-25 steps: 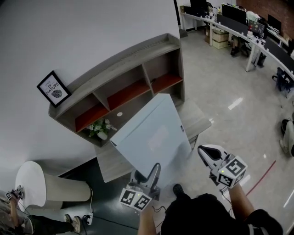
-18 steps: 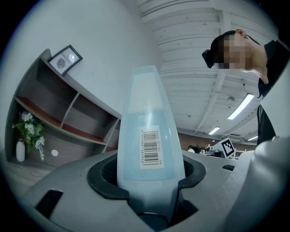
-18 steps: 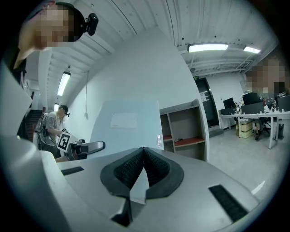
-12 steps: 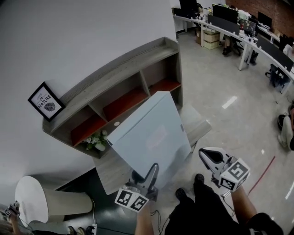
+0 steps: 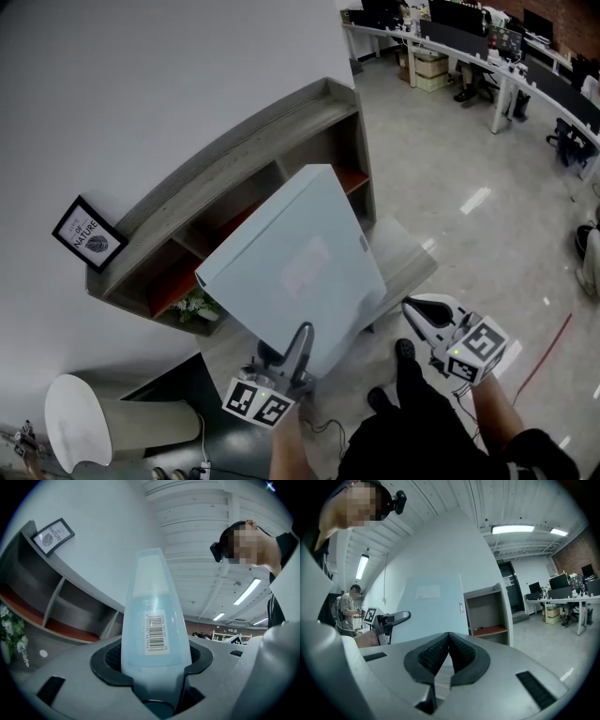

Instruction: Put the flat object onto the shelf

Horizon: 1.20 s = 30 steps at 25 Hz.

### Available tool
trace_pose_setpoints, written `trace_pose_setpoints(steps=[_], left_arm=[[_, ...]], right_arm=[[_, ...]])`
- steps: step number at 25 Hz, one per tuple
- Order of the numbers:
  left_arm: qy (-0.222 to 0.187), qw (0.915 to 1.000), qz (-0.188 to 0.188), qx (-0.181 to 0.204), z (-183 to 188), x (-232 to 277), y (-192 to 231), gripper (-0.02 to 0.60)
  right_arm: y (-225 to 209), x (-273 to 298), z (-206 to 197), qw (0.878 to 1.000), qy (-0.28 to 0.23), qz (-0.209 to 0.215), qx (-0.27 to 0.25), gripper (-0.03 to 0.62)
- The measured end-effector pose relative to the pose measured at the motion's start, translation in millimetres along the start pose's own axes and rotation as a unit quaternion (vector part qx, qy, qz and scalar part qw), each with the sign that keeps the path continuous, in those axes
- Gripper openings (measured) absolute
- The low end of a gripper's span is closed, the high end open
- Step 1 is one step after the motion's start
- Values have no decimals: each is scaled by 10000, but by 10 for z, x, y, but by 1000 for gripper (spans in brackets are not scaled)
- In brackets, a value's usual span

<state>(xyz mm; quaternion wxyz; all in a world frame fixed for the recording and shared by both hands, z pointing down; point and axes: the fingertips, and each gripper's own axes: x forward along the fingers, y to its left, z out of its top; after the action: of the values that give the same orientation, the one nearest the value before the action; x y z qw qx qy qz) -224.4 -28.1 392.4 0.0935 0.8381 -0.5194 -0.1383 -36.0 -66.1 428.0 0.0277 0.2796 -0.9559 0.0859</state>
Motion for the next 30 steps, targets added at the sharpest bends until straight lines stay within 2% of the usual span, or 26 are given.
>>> trace_pose_setpoints(steps=[9, 18, 25, 30], left_arm=[[-225, 9997, -107, 78, 481, 711, 45, 272], [-542, 9970, -130, 542, 1182, 1444, 34, 272], [-698, 9930, -133, 940, 1600, 1953, 15, 272], [-705, 9920, -105, 1041, 1814, 2201, 138, 272]], right_arm=[[-609, 337, 530, 9990, -323, 284, -141, 12], [-1201, 554, 1065, 9950, -573, 664, -483, 12], [-1610, 611, 1255, 9929, -658, 826, -552, 12], [-1740, 707, 1295, 9926, -675, 880, -486, 12]])
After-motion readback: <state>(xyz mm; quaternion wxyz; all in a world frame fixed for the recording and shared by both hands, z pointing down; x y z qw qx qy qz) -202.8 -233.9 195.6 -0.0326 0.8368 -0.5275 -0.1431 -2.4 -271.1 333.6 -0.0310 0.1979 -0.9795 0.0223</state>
